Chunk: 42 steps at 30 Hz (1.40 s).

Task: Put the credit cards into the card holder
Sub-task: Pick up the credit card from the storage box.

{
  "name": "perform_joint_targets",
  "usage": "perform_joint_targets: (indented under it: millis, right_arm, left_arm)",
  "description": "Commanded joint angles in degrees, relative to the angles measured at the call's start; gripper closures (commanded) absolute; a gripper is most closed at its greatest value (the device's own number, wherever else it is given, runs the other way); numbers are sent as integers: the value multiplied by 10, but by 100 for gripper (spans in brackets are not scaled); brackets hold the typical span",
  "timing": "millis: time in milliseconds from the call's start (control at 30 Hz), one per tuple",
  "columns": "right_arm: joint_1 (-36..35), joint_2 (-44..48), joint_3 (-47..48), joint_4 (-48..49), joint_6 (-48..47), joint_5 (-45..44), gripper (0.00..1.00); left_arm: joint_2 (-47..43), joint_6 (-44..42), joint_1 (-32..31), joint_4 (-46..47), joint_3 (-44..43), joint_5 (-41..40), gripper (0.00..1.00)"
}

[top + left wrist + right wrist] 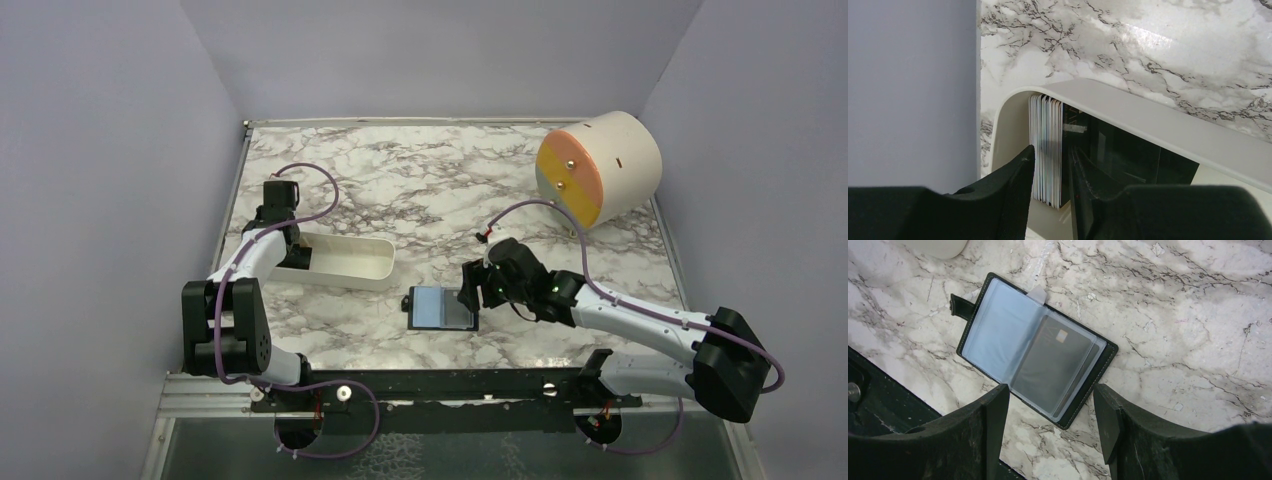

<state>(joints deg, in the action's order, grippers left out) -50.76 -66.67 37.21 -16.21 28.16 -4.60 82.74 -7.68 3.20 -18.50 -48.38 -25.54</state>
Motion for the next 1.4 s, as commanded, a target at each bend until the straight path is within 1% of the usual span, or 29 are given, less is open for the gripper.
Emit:
perform_joint_targets:
  millis: [0,100,300,600,800,867,1067,1233,1367]
  right_arm:
    - [3,11,-6,21,-7,7,37]
    - [2,12,-3,16,-9,9,37]
    - [2,21,-8,17,-11,5,37]
    - [2,20,-6,15,-12,1,37]
    - [2,24,-4,16,-4,16,37]
    - [2,27,-2,14,-2,20,37]
    - [2,44,-14,11,-1,14,37]
    - [2,38,-14,7,1,14,37]
    - [2,43,-10,1,5,15,37]
  left_arm:
    - [11,-4,-2,-2,-15,-16,64]
    - [22,-4,-1,-3,-17,-16,62]
    - [31,-6,0,-4,-19,-21,63]
    - [27,-16,-1,-10,-24,-14,82]
    - [0,-13,-1,-17,-31,3,100]
    - [-4,-10,0,-27,-35,-9,100]
    - [-43,29,-1,-39,-40,-9,100]
    - [-88,51,-1,-57,-58,30,100]
    - [-130,73,-1,-68,-73,87,100]
